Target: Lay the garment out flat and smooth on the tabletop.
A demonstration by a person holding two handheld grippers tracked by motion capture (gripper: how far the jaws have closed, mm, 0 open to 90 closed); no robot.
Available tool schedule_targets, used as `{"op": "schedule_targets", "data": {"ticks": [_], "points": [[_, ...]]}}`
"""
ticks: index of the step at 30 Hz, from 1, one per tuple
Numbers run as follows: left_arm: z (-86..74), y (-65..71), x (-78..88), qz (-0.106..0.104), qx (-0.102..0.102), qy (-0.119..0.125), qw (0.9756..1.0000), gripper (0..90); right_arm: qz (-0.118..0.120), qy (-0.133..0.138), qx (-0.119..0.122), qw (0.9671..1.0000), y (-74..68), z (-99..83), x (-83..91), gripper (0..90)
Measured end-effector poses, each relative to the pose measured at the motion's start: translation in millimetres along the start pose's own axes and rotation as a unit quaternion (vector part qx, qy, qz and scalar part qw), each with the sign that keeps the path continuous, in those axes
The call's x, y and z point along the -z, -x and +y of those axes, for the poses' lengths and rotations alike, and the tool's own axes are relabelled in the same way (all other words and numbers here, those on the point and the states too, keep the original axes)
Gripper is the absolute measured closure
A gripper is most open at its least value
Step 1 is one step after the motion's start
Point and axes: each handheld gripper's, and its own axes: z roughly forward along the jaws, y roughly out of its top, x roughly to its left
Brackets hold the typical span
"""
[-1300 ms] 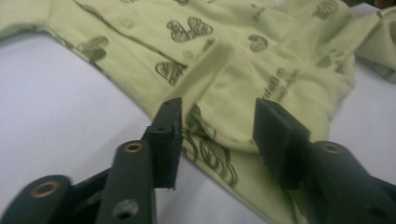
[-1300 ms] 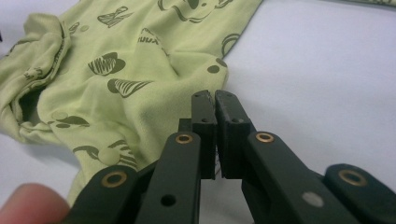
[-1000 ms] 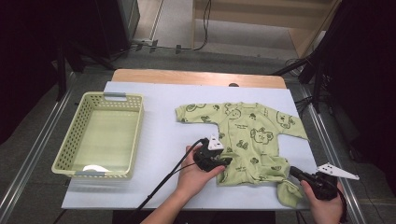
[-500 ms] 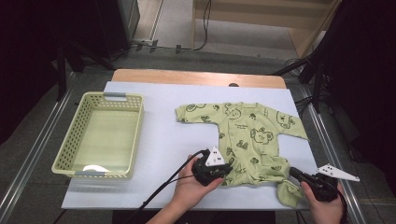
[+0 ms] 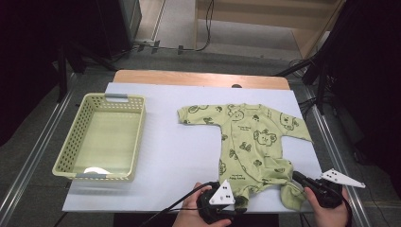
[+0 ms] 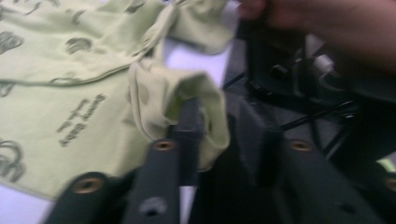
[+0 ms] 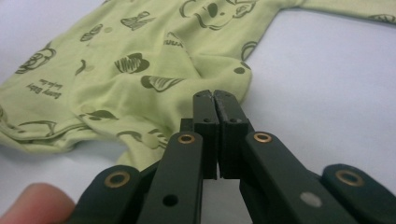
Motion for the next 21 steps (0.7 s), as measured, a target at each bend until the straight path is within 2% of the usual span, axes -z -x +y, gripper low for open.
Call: {"op": "schedule_targets", "data": {"ticks": [2, 4, 6, 10, 13, 15, 17, 21], "points": [[2.0, 0.1, 8.6, -0.007, 0.005, 0.016, 0.9998, 58.8, 0.000, 0.006, 0.003, 1.0000, -3.8, 0.6, 2.7, 86.0], [3.6, -3.3, 16.7, 0.000, 0.008, 0.029, 0.9995, 57.9, 0.001, 0.009, 0.008, 0.9999, -8.9, 1.7, 5.0, 86.0], [3.3, -10.2, 21.0, 0.015, 0.017, 0.031, 0.9993, 56.5, 0.004, 0.012, 0.015, 0.9998, -14.6, 2.9, 5.8, 86.0], [-3.8, -30.9, 16.0, 0.069, 0.033, 0.007, 0.9971, 56.5, 0.014, 0.012, 0.032, 0.9993, -27.3, 5.5, 4.7, 86.0], [-11.8, -48.8, 6.5, 0.099, 0.056, -0.017, 0.9933, 56.5, 0.026, 0.013, 0.039, 0.9988, -38.6, 5.6, 3.8, 86.0], [-15.8, -58.0, 1.0, 0.103, 0.072, -0.026, 0.9918, 56.6, 0.036, 0.012, 0.046, 0.9982, -48.4, 5.2, 4.0, 85.7], [-18.7, -64.7, -5.0, 0.107, 0.075, -0.036, 0.9908, 56.6, 0.049, 0.013, 0.055, 0.9972, -58.6, 5.1, 4.2, 85.4], [-21.7, -74.4, -13.0, 0.128, 0.082, -0.052, 0.9870, 57.8, 0.071, 0.010, 0.076, 0.9945, -80.5, 5.0, 2.1, 85.2]]}}
